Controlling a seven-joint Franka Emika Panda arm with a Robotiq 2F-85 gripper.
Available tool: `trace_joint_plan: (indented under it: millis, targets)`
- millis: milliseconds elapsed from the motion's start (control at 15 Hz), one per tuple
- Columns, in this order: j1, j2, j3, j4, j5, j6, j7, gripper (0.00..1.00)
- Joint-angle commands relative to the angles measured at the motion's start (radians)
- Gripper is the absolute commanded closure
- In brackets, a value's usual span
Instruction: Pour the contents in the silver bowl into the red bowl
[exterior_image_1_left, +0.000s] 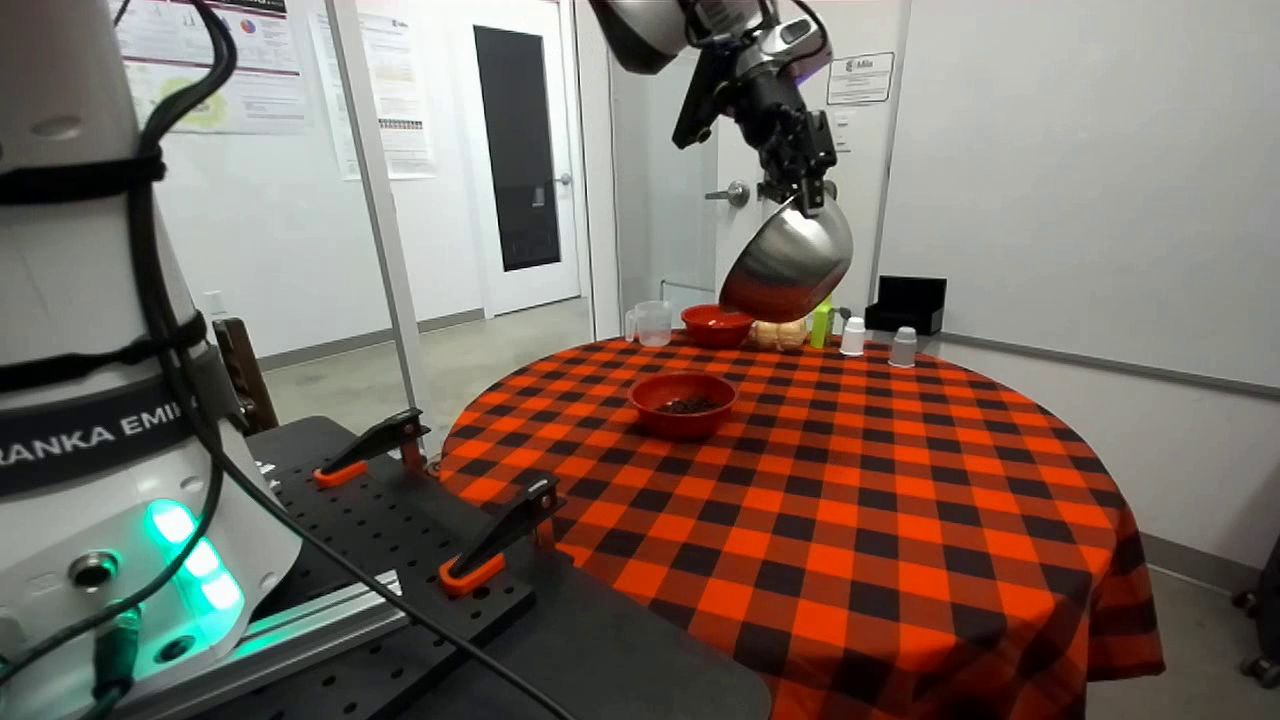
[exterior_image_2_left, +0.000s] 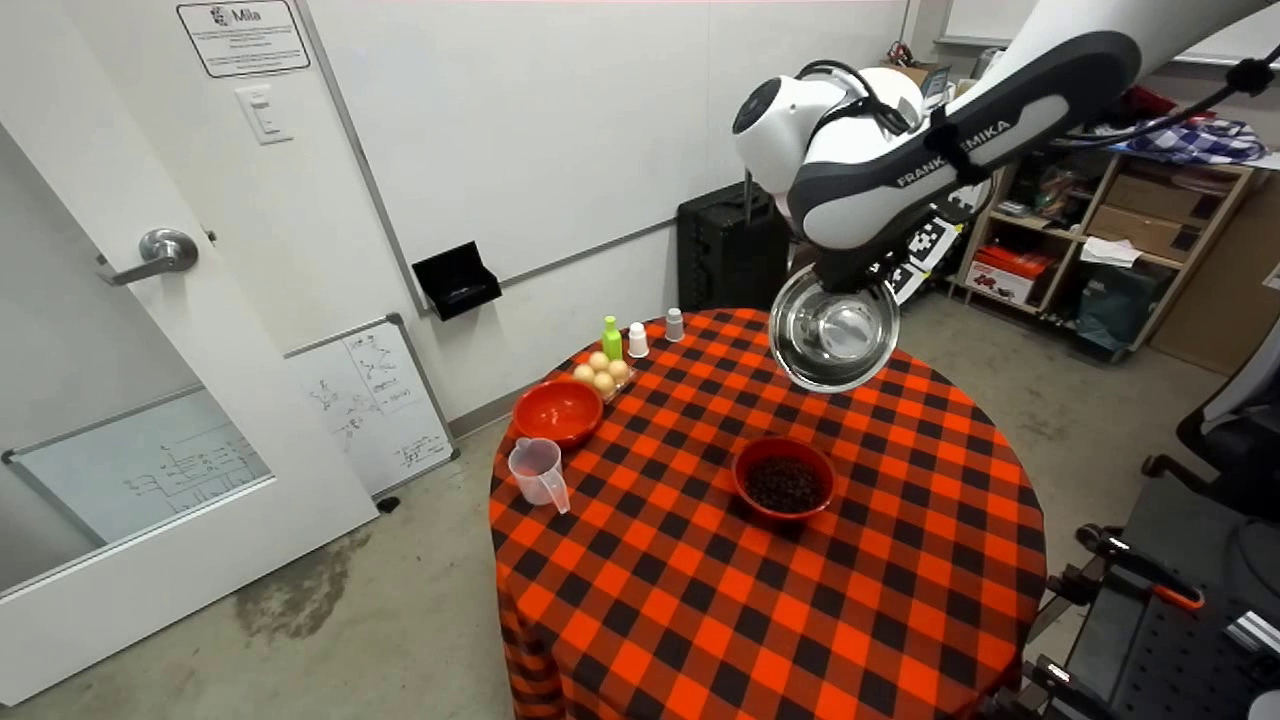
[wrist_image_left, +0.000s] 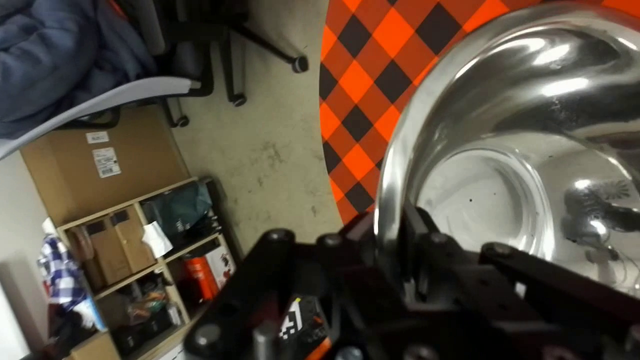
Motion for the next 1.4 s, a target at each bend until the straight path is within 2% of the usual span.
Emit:
trace_joint_plan:
  millis: [0, 333, 733, 1067, 1333]
  targets:
    - [-0.055, 0.026, -0.060, 0.050, 0.195, 0.052, -0.185, 0.98]
    - [-0.121, 0.094, -0.109, 0.107, 0.490, 0.048, -0.421, 0.98]
    - [-0.229, 0.268, -0.090, 0.271, 0.803, -0.004, -0.686, 0.98]
    - [-0.305, 0.422, -0.096, 0.456, 0.906, -0.061, -0.779, 0.98]
    - [-0.333, 0.517, -0.103, 0.572, 0.918, -0.098, -0.757, 0.98]
